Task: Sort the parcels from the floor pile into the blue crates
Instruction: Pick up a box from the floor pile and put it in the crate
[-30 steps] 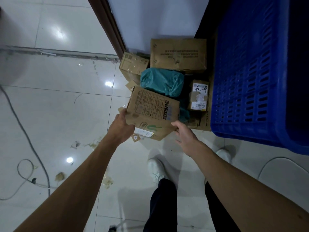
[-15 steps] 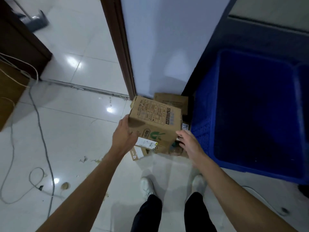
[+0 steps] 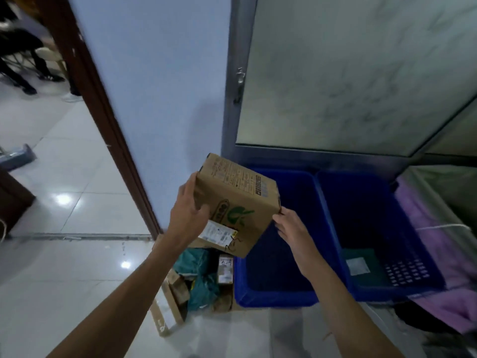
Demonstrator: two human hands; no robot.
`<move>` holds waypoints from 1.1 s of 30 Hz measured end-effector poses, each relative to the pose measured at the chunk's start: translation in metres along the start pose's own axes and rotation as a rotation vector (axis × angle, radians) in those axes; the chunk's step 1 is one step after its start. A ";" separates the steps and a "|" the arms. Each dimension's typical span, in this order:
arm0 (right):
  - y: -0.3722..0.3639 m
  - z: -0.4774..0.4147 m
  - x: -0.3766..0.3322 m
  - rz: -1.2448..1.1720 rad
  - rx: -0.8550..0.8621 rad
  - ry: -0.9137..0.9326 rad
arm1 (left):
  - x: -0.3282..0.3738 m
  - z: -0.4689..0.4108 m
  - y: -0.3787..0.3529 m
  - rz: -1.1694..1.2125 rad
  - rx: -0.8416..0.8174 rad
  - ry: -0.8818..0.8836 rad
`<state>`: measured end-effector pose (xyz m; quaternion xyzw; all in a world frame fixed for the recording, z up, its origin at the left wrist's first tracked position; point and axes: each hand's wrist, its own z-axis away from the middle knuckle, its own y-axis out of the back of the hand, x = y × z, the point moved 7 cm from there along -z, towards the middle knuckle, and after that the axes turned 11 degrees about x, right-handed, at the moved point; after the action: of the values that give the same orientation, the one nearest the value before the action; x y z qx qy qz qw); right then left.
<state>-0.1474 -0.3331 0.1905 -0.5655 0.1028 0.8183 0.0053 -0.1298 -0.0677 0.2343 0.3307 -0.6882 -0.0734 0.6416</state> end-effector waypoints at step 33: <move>0.545 -0.045 -0.068 0.110 0.336 0.334 | 0.347 0.100 -0.437 0.454 -0.151 0.312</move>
<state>-0.1489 -0.8675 0.3268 -0.6779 0.2673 0.6838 0.0377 -0.0505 -0.6277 0.2779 0.1270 -0.6301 0.0729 0.7626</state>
